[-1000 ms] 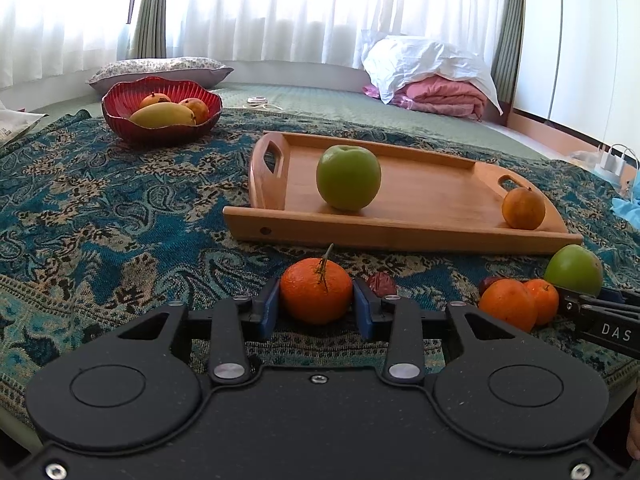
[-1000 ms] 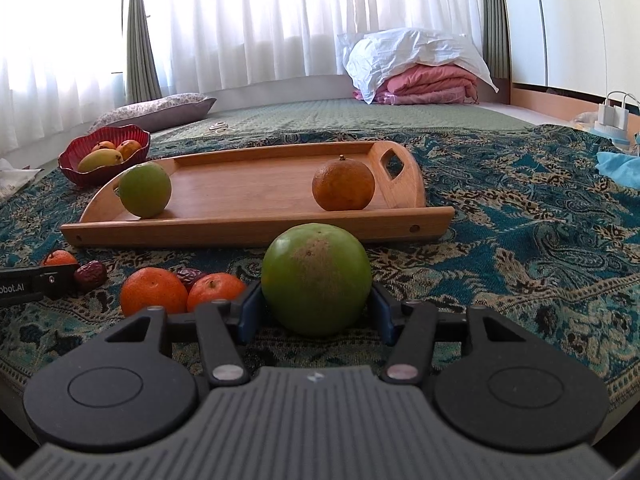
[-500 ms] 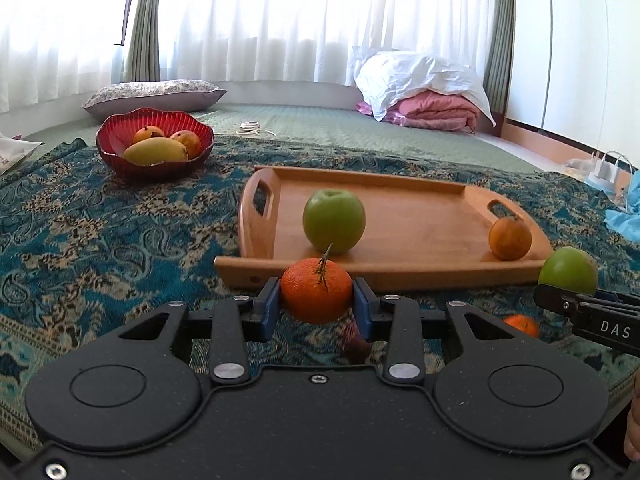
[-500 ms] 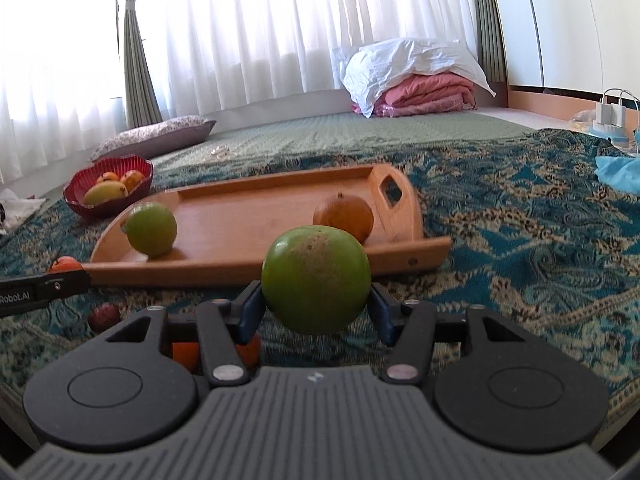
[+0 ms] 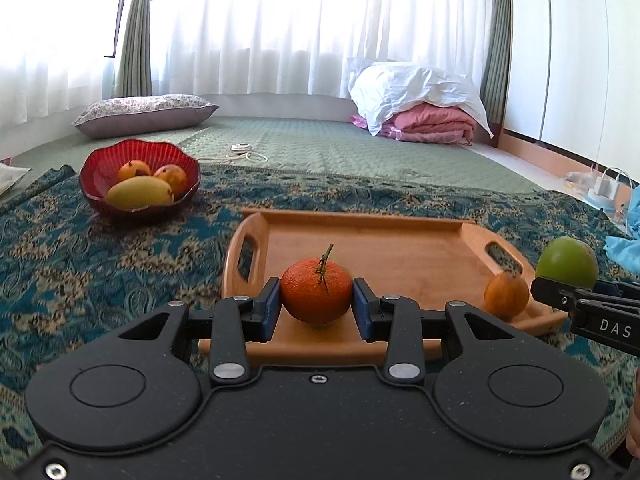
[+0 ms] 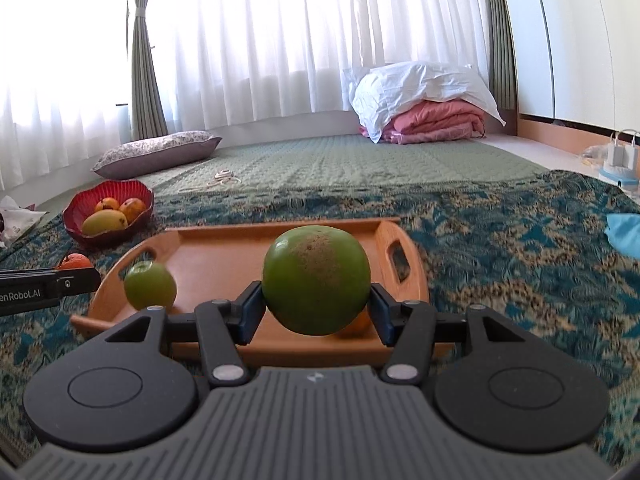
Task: Organize fruits
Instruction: 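Carry the pomelo onto the tray and open the right tool while the left tool releases the tangerine there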
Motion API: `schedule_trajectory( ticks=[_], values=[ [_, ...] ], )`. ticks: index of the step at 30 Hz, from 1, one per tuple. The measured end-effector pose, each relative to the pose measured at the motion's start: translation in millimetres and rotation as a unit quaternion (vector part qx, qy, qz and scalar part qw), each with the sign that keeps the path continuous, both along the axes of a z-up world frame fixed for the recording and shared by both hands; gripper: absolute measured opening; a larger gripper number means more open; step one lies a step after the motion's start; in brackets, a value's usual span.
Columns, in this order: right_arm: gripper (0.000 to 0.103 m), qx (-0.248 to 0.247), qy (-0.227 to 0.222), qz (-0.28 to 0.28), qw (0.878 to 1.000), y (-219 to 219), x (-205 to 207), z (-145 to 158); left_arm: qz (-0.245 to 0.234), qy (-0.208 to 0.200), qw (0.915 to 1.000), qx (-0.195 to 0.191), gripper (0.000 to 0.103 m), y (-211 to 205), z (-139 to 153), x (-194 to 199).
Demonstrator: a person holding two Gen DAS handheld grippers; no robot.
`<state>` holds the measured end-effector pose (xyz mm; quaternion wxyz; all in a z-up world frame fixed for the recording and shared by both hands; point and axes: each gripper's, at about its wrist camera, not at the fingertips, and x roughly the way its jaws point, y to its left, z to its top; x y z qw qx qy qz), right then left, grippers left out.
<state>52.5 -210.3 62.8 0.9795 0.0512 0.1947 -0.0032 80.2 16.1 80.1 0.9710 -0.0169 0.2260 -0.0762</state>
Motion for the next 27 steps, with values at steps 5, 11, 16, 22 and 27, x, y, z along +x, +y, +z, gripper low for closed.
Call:
schedule_trajectory(
  ticks=[5,11,16,22,27],
  values=[
    [0.059,-0.002,-0.001,-0.001,1.0,-4,20,13,0.006,0.008,0.9999,-0.01,0.035,0,12,25],
    [0.059,0.005,0.016,0.001,1.0,-13,51,16,0.015,0.03,0.9991,-0.025,0.035,3,19,63],
    [0.059,0.019,0.043,-0.001,0.999,-20,77,10,0.009,0.049,0.9987,-0.01,0.035,-3,19,90],
    [0.059,0.027,0.076,-0.003,0.997,-27,103,0,0.007,0.089,0.9958,-0.019,0.035,-6,8,121],
    [0.058,0.049,0.097,-0.011,0.994,-35,120,-12,0.012,0.12,0.992,-0.037,0.035,-5,-2,144]
  ],
)
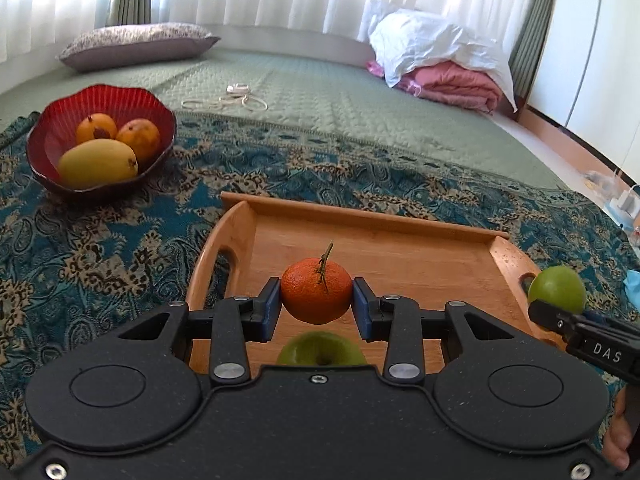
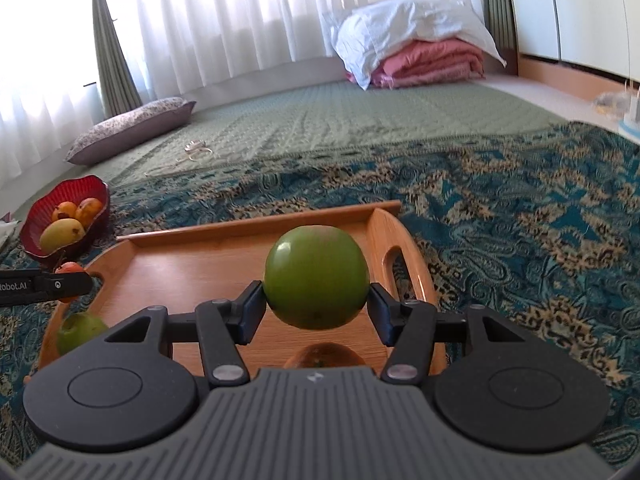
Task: Organize fruits
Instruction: 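Carry the pomelo onto the tray and open the right tool while the left tool releases the tangerine there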
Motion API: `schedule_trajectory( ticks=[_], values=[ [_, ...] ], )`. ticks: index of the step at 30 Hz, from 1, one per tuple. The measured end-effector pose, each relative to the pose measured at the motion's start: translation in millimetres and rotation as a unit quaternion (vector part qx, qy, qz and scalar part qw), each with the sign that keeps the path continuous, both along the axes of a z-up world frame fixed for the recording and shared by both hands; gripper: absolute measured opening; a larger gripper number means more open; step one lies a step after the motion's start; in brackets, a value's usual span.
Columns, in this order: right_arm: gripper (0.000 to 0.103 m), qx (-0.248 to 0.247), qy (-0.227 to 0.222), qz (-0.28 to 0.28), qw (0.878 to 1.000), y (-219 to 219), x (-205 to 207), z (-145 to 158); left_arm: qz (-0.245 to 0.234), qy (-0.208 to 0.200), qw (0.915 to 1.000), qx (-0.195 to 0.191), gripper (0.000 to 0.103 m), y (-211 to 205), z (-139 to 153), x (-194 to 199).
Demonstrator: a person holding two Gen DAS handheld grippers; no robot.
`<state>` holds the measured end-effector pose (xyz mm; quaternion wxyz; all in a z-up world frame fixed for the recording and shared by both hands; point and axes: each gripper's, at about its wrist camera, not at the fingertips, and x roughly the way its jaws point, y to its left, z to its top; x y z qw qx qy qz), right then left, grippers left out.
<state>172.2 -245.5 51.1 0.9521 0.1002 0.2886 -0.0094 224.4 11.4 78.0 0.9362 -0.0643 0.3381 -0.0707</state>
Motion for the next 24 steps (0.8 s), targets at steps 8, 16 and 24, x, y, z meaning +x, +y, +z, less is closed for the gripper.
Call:
schedule_trajectory(
  ticks=[8,16,24],
  values=[
    [0.056,-0.01,0.023,-0.003,1.0,0,14,-10,0.003,0.035,0.9992,0.02,0.035,-3,-12,24],
    [0.056,-0.03,0.03,0.006,0.999,5,18,-8,-0.005,0.059,0.9978,0.029,0.035,-7,-18,38],
    [0.056,-0.036,0.032,0.012,0.999,7,15,-7,-0.007,0.093,0.9952,0.03,0.035,-9,-26,50]
  ],
)
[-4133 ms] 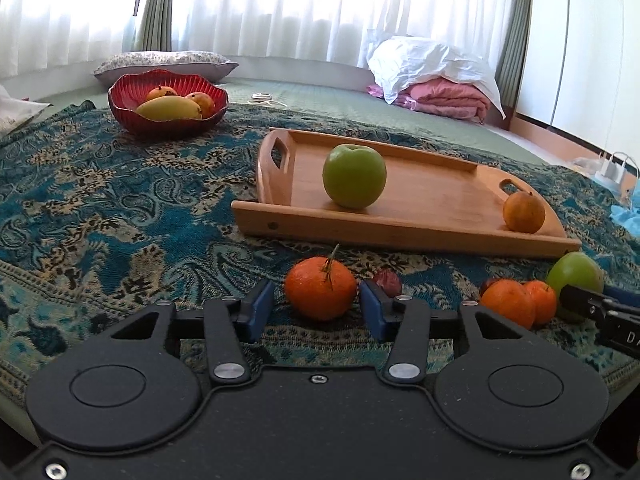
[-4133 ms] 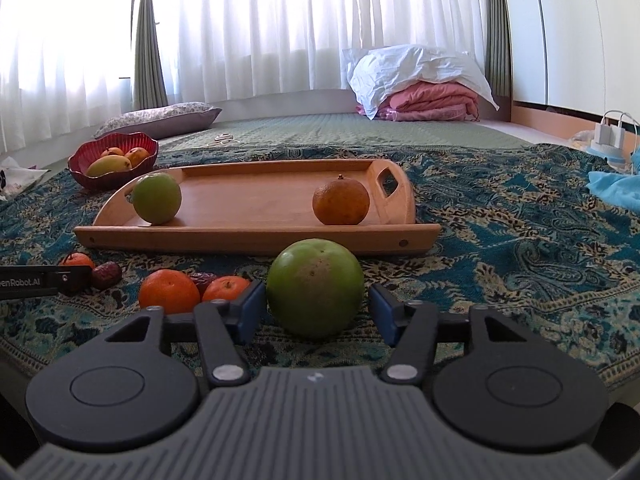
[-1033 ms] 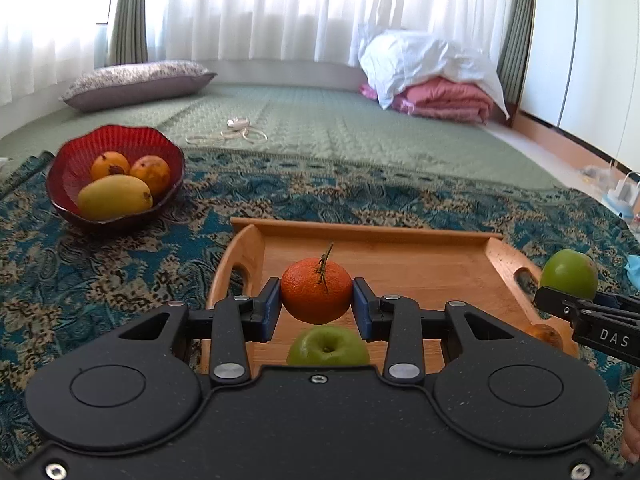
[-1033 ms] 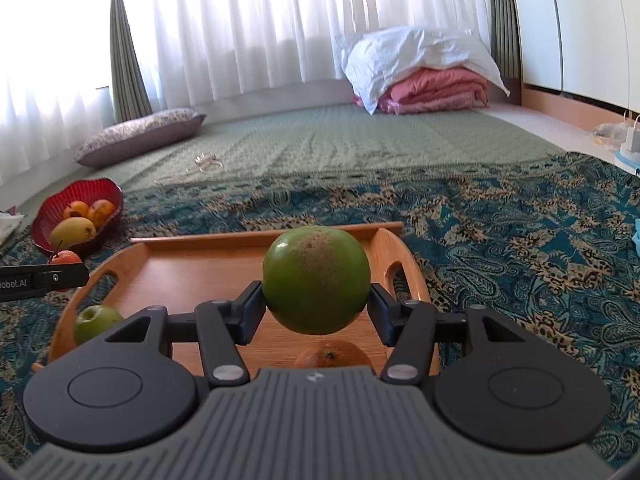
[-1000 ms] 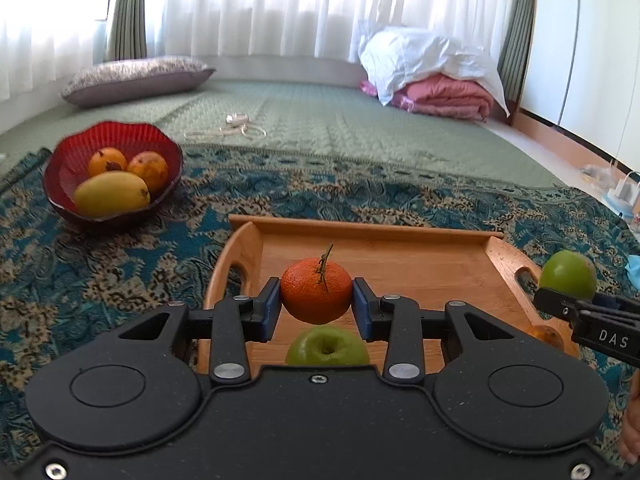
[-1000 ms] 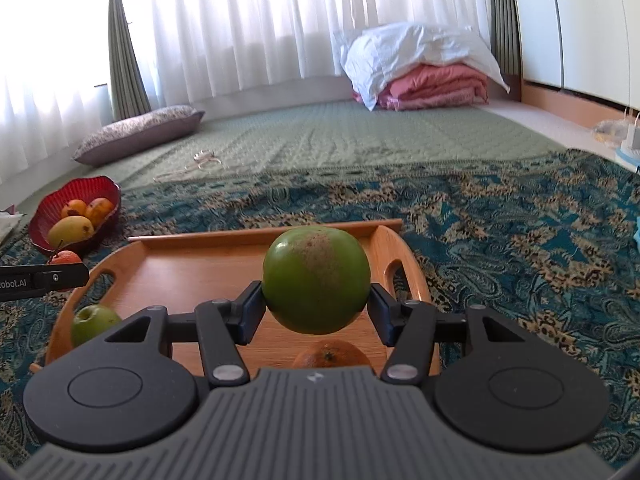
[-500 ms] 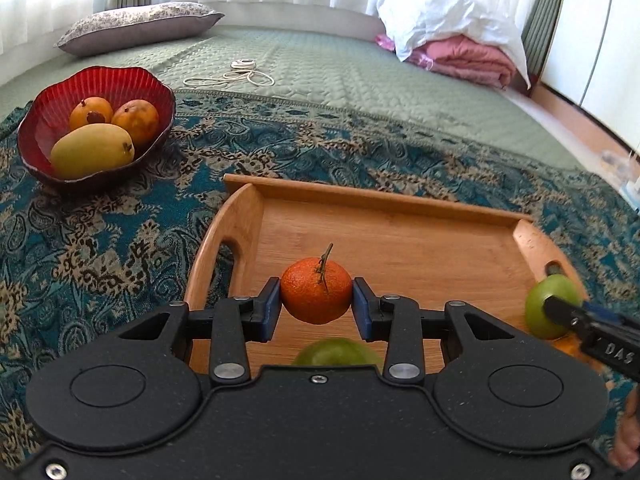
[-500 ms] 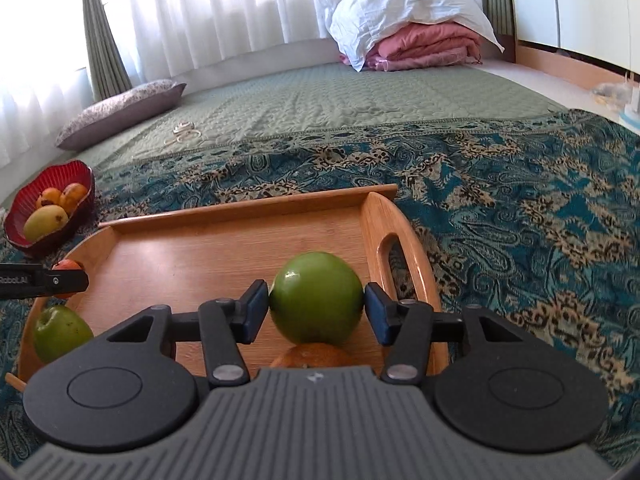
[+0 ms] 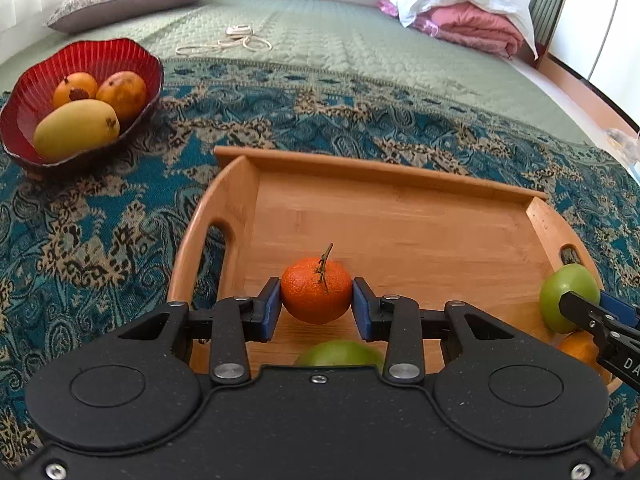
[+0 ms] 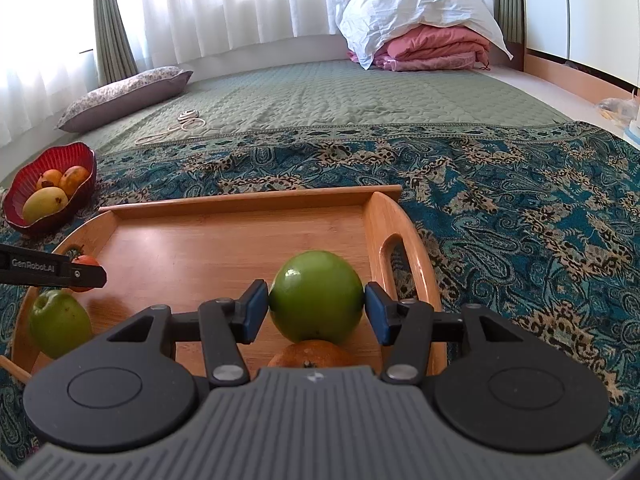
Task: Organize fruits
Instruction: 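Carry the pomelo onto the tray and open the right tool while the left tool releases the tangerine there, then withdraw both open tools from the tray toward the fruit on the throw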
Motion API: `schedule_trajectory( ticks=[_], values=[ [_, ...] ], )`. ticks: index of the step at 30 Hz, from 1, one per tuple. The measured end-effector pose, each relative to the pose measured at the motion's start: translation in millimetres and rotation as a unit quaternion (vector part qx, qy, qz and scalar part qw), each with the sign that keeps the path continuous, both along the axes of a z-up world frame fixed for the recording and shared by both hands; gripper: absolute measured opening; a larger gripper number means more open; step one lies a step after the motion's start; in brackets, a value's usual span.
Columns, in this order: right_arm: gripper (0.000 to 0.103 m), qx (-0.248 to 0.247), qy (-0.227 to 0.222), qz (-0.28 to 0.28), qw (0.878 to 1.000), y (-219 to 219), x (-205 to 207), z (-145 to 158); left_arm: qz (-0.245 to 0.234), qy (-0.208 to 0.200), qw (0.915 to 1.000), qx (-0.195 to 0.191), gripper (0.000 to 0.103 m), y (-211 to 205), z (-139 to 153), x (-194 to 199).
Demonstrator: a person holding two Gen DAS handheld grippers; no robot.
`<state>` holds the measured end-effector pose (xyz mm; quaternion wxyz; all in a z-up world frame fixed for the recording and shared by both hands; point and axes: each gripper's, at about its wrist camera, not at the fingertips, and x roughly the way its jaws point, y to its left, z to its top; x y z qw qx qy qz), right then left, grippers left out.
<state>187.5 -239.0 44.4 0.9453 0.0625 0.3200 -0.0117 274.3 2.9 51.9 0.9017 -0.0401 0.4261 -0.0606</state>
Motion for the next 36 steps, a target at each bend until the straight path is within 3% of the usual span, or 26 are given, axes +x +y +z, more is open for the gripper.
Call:
schedule_trajectory(
  ticks=[11,15,16,18,22,28,36],
  values=[
    [0.058,0.007,-0.002,0.0,1.0,0,-9,2,-0.004,0.023,0.9997,-0.003,0.036,2,-5,4],
    [0.059,0.007,-0.02,0.01,1.0,1,-17,9,-0.009,0.014,0.9999,0.002,0.05,5,-1,0],
    [0.068,0.004,-0.023,0.012,1.0,2,-19,10,-0.01,0.012,0.9999,0.003,0.052,6,0,-2],
    [0.069,0.003,-0.032,0.015,0.999,3,-23,14,-0.015,0.006,0.9999,0.002,0.056,7,3,-5],
    [0.075,0.008,-0.049,0.019,0.999,5,-35,20,-0.024,-0.017,0.9995,0.005,0.074,8,12,-19],
    [0.087,0.004,-0.086,0.034,0.996,12,-60,27,-0.052,-0.06,0.9967,0.014,0.083,5,29,-49],
    [0.092,-0.011,-0.127,0.059,0.99,26,-97,32,-0.068,-0.119,0.9905,0.007,0.089,4,48,-102]
  ],
)
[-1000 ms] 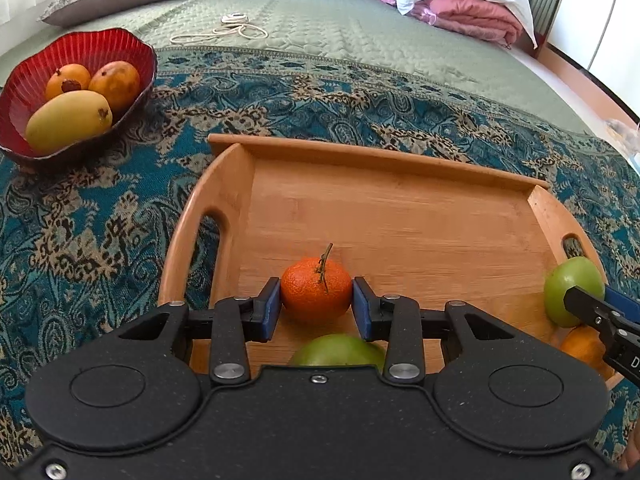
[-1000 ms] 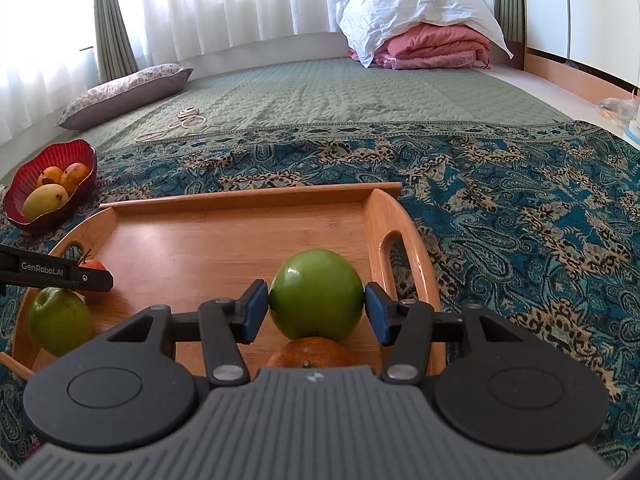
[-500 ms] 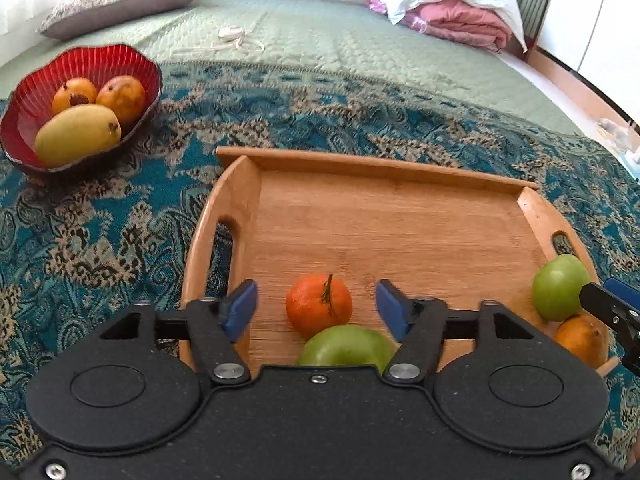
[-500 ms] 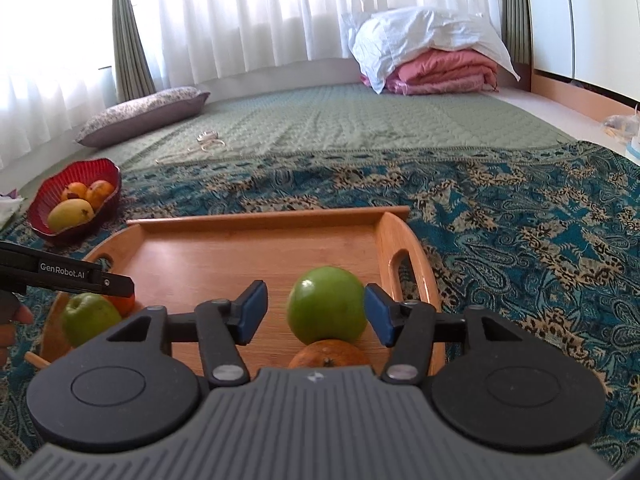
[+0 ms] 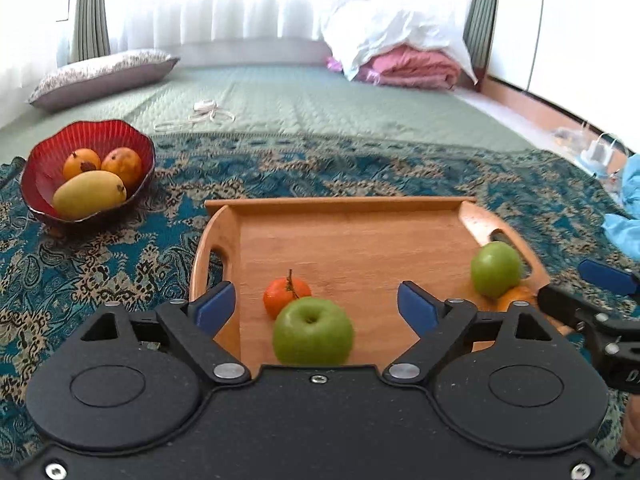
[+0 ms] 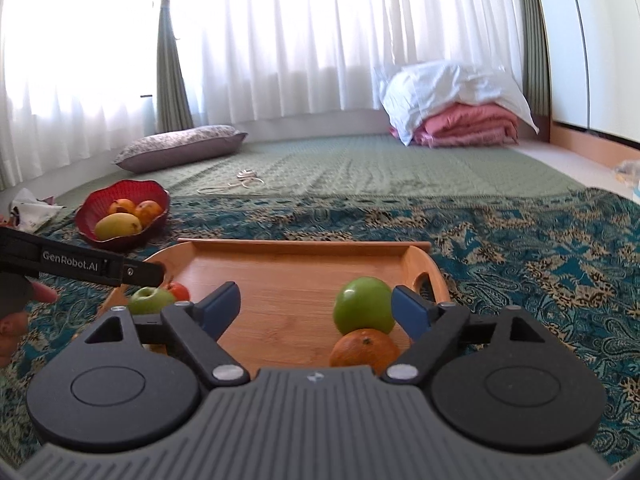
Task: Organize fruits
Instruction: 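Withdraw both open tools from the tray toward the fruit on the throw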
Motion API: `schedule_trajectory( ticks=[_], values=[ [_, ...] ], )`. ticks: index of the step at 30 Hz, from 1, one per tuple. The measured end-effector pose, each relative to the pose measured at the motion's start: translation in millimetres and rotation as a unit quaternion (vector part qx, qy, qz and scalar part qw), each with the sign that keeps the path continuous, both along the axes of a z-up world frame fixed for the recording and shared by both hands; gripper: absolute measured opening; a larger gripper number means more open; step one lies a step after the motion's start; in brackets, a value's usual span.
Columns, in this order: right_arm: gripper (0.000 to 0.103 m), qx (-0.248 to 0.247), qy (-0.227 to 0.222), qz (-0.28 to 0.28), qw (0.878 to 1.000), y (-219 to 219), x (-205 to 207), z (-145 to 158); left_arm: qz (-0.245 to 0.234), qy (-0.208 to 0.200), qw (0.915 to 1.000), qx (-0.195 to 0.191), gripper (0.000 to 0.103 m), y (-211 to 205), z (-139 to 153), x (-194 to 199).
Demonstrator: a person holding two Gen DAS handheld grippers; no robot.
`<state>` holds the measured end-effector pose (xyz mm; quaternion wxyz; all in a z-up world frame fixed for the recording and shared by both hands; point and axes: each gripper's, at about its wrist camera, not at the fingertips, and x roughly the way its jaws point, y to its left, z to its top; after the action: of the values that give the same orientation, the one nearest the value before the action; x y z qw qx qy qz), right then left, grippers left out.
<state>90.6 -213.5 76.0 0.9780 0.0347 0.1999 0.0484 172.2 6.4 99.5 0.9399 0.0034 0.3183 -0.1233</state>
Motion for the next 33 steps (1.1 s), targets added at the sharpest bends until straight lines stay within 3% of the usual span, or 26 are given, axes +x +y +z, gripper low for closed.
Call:
schedule_trajectory(
  ticks=[10,20,33],
  values=[
    [0.095,-0.042,-0.03,0.014,0.999,20,-45,-12,0.0,-0.042,0.999,-0.018,0.092,4,1,-64],
    [0.097,-0.037,-0.039,0.006,0.999,24,-76,-29,0.027,-0.047,0.9978,-0.039,0.093,10,-27,-116],
    [0.098,-0.043,-0.016,-0.001,0.999,33,-97,-59,0.036,-0.063,0.9973,-0.008,0.101,9,-60,-144]
  ],
)
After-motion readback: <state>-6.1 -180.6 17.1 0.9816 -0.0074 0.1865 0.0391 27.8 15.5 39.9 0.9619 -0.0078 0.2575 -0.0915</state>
